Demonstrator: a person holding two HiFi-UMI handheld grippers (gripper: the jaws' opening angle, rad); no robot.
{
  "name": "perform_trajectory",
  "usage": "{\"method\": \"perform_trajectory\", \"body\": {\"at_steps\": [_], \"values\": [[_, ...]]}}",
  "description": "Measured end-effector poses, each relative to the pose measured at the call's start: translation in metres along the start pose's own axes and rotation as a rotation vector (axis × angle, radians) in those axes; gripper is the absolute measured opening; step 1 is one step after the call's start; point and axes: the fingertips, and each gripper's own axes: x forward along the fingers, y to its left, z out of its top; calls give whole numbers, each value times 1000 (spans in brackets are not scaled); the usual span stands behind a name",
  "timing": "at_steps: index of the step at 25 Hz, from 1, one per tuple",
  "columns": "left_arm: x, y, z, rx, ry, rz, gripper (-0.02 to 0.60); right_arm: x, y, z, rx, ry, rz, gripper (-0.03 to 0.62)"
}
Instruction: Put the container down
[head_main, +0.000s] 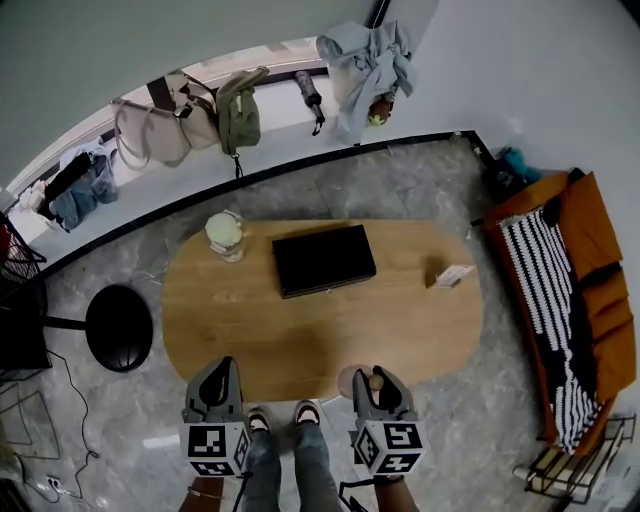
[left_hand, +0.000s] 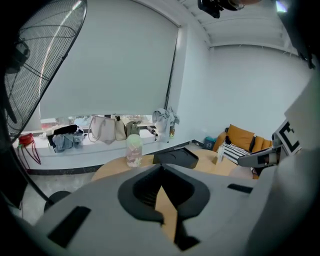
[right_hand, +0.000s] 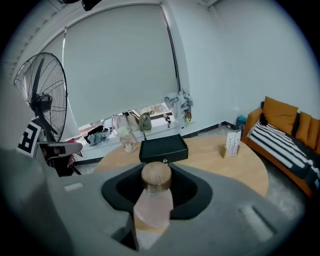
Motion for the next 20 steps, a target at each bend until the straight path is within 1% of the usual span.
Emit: {"method": "perform_trajectory", "body": {"at_steps": [5, 9, 14, 20], "values": [[17, -2, -39, -3, 38, -10, -3, 20, -8, -30, 6, 29, -4, 133], [24, -3, -58, -17, 56, -21, -3, 28, -11, -46, 7, 40, -8, 133], [28, -5, -65, -27, 56, -19, -3, 36, -21, -60, 21, 47, -26, 133], [28, 1, -70, -10, 65, -7, -3, 46, -34, -74, 33, 63, -53, 133]]}}
